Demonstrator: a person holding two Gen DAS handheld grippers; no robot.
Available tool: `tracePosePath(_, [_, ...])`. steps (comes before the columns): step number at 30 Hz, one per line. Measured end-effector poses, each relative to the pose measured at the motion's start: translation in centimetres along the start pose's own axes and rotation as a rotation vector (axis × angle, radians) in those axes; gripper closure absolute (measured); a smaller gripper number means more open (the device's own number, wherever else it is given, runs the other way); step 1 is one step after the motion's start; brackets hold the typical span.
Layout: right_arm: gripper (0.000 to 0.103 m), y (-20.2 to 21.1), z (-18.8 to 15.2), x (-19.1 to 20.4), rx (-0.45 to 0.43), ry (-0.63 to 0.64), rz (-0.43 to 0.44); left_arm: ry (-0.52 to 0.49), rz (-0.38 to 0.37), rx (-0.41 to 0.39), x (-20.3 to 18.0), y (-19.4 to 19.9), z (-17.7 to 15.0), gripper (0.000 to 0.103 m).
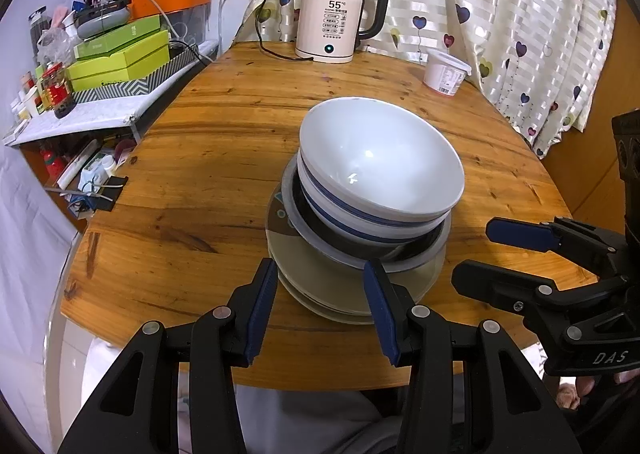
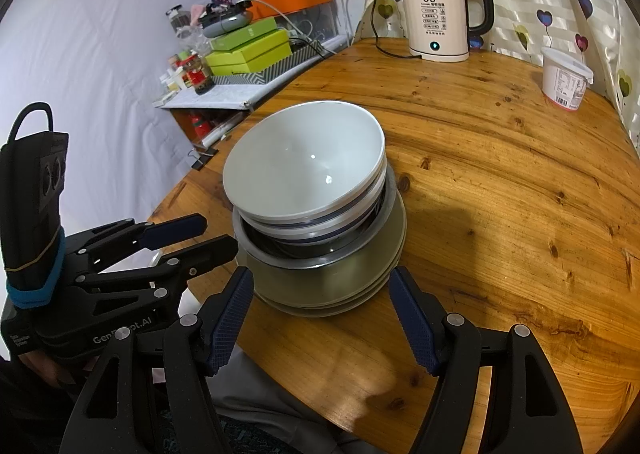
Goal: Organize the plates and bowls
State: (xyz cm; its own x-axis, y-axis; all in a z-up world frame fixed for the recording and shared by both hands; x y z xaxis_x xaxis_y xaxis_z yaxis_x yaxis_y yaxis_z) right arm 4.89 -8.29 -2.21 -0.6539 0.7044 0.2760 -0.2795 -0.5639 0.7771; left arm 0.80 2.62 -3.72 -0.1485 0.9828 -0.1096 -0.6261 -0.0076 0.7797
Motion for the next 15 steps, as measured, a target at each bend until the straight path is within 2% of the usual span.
tracePosePath(15, [0.032, 0.02, 0.01, 0.19, -0.001, 0.003, 0.0, -0.002, 0.004, 0.007, 0.08, -0.24, -0.03, 0.057])
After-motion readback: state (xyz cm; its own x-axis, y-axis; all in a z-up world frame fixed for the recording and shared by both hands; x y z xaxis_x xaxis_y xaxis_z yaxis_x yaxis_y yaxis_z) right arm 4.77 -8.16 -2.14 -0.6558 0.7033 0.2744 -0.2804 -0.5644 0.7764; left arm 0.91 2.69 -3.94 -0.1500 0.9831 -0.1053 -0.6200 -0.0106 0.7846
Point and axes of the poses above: each gripper's, at about its wrist camera, not at the fingertips, and y roughly against the way its jaws point, x to its left, z to its top, the point moved 7 cm from there along -y, roughly the way its jaws point, and after that the axes turned 1 degree about -y, right-handed, at the moved point
